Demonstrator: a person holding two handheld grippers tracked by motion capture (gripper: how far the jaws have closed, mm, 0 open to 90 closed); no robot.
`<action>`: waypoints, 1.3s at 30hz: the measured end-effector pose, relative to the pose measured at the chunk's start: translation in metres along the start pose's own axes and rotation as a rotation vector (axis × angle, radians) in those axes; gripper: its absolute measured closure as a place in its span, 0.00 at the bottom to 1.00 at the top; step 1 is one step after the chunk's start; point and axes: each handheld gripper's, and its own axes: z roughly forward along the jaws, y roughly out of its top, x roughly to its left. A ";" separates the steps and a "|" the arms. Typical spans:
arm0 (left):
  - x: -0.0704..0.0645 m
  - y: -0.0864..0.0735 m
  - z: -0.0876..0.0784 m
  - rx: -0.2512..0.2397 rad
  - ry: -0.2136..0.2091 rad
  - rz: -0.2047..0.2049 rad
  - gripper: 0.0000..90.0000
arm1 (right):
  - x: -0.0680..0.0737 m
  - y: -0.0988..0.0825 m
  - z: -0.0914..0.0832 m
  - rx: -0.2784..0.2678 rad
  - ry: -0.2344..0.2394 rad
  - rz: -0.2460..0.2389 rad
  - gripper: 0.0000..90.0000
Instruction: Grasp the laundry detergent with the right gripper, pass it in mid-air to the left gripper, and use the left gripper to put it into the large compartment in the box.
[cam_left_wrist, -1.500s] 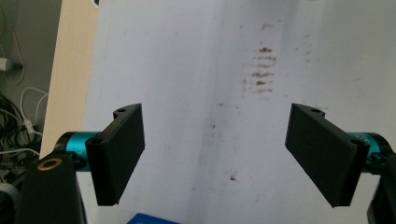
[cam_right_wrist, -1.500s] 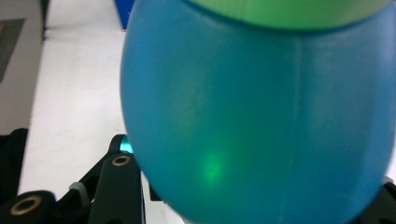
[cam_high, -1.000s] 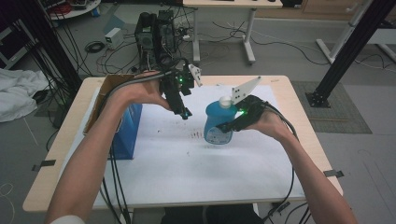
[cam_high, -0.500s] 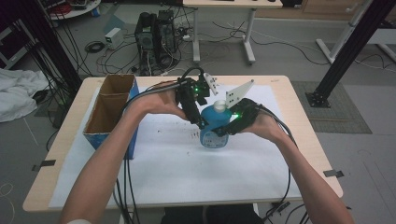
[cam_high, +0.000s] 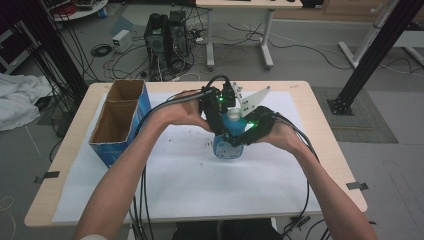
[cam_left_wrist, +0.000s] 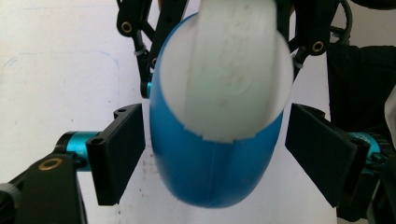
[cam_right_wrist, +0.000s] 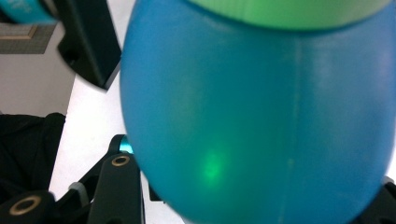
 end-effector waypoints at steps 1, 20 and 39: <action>0.000 0.001 0.000 0.001 0.006 -0.001 0.23 | 0.000 0.000 0.000 0.000 -0.002 0.005 0.52; 0.001 0.003 0.000 -0.016 0.000 -0.017 0.32 | -0.001 -0.001 0.001 0.003 -0.013 -0.002 0.52; 0.002 0.004 0.001 -0.013 0.007 -0.029 0.37 | 0.000 -0.001 0.002 0.015 -0.018 -0.003 0.52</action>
